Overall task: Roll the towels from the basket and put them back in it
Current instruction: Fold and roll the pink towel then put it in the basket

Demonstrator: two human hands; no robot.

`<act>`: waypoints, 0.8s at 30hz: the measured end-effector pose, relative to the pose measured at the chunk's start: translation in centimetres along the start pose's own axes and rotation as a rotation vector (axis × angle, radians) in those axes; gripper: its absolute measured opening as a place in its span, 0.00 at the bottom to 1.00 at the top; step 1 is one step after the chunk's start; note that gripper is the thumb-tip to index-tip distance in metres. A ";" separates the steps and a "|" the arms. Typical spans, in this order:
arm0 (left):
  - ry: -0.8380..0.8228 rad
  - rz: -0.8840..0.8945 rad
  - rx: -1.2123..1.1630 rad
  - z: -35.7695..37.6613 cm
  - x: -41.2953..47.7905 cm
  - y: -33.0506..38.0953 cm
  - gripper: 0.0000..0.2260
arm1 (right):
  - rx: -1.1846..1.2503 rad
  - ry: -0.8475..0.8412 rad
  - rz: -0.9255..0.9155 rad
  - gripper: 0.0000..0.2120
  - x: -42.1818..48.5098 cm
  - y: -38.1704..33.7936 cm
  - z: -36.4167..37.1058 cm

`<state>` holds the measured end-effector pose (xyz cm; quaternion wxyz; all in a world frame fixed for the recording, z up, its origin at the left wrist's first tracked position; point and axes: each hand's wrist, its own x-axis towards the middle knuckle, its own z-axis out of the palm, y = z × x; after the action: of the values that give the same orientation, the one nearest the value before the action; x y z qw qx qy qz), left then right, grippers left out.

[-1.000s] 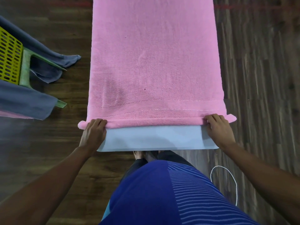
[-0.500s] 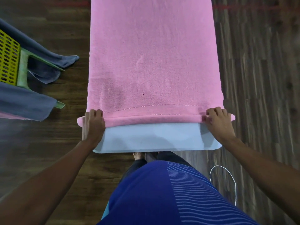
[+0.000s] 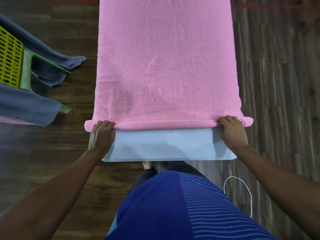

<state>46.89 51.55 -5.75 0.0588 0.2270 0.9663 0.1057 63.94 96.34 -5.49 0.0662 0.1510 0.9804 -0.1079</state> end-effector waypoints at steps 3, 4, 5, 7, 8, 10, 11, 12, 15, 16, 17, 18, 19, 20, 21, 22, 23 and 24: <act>-0.042 -0.052 0.036 -0.6 0.7 0.3 0.05 | -0.051 -0.108 0.029 0.09 0.5 0.3 -0.6; -0.067 -0.066 0.047 -0.6 0.9 0.3 0.09 | -0.055 -0.161 0.029 0.12 0.8 0.4 -0.7; -0.099 -0.080 0.058 -0.6 1.1 0.2 0.12 | -0.057 -0.210 0.026 0.15 1.0 0.3 -0.9; -0.106 -0.127 0.077 -0.7 1.3 0.3 0.11 | -0.045 -0.247 0.035 0.14 1.4 0.3 -1.0; -0.076 -0.161 0.078 -0.6 1.3 0.3 0.08 | -0.033 -0.210 0.041 0.11 1.4 0.3 -1.0; 0.016 -0.197 0.079 -0.4 1.2 0.3 0.06 | -0.020 -0.066 0.059 0.08 1.1 0.2 -0.7; 0.048 -0.187 0.080 -0.1 1.1 0.2 0.07 | -0.007 -0.013 0.065 0.07 1.0 0.1 -0.6; 0.071 -0.154 0.061 0.2 0.9 0.3 0.08 | 0.018 0.011 0.054 0.06 0.7 0.0 -0.3; 0.100 -0.002 -0.040 1.3 -0.4 0.2 0.08 | 0.058 0.011 -0.033 0.11 -0.3 -0.3 0.6; 0.086 0.034 -0.053 1.5 -0.9 0.1 0.09 | 0.047 0.011 -0.054 0.15 -0.6 -0.3 0.9; 0.062 0.063 -0.044 1.6 -1.3 0.0 0.12 | 0.033 0.012 -0.065 0.17 -0.8 -0.3 1.0; 0.029 0.074 -0.025 1.6 -1.8 0.0 0.15 | 0.026 0.009 -0.059 0.17 -1.0 -0.3 1.1; 0.001 0.075 -0.005 1.6 -2.1 0.0 0.17 | 0.026 0.009 -0.044 0.16 -1.0 -0.4 1.1; -0.013 0.062 0.006 1.6 -2.0 0.0 0.17 | 0.031 0.019 -0.029 0.14 -0.9 -0.6 1.0; -0.014 0.041 0.001 1.5 -1.8 -0.1 0.16 | 0.037 0.032 -0.018 0.11 -0.6 -0.7 0.8; -0.012 0.016 -0.008 1.4 -1.3 0.0 0.14 | 0.041 0.033 -0.006 0.12 -0.3 -0.8 0.6; -0.012 -0.001 -0.012 1.2 -0.8 0.1 0.12 | 0.037 0.012 0.003 0.15 -0.1 -0.9 0.3; -0.021 -0.009 -0.003 0.9 -0.4 0.4 0.09 | 0.021 -0.019 0.010 0.18 0.1 -1.0 0.0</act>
<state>47.56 51.83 -6.51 0.0696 0.2235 0.9666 0.1047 63.51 95.48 -5.32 0.0746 0.1557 0.9777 -0.1192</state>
